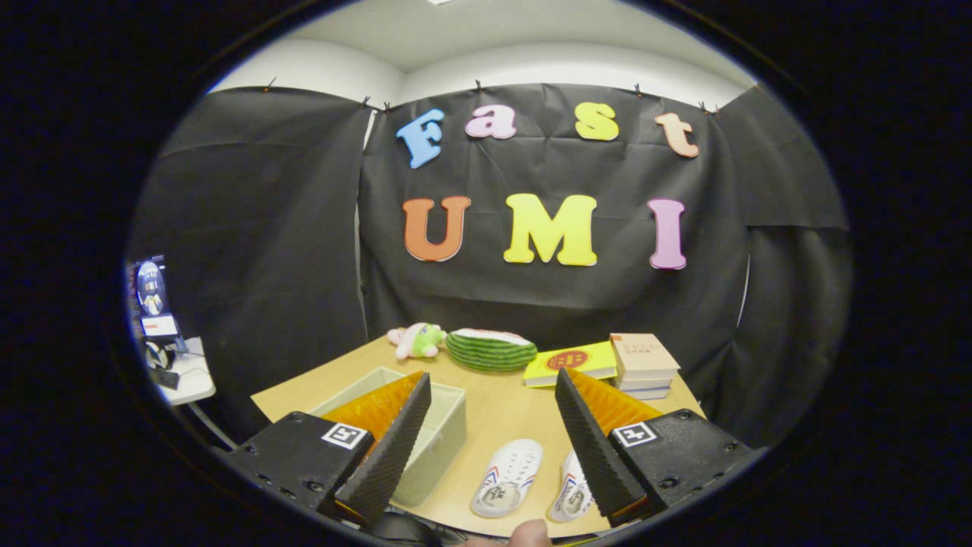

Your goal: Open the storage box then place both shoes into the box .Put the left shoe in first, then the right shoe, with the right side of both shoes facing outward in a uniform manner.

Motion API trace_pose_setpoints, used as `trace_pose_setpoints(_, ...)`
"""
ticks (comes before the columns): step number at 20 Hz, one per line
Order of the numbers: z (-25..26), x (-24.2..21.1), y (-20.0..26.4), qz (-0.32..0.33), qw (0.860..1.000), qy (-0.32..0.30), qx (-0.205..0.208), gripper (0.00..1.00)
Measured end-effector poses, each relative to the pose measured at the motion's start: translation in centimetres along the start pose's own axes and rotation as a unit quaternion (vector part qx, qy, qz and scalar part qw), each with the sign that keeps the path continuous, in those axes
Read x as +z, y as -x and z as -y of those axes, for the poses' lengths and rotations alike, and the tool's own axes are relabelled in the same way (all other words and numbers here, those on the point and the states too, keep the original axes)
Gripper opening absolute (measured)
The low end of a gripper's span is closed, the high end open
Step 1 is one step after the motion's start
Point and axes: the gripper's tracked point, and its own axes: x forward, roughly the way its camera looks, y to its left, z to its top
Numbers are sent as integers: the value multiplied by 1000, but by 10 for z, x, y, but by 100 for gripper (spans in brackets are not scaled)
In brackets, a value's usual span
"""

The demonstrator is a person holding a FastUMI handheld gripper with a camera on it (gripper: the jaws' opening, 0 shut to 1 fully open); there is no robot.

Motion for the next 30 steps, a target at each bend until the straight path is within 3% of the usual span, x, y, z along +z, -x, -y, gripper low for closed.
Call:
trace_pose_setpoints(5,4,-64,-21,-115,993,-29,29,100)
trace_pose_setpoints(8,5,-104,-39,-195,978,-57,45,100)
trace_pose_setpoints(15,33,-189,-72,-333,940,-64,26,100)
trace_pose_setpoints(25,46,-272,-102,-436,894,-98,16,99)
trace_pose_setpoints(30,43,-303,-112,-469,874,-125,16,91)
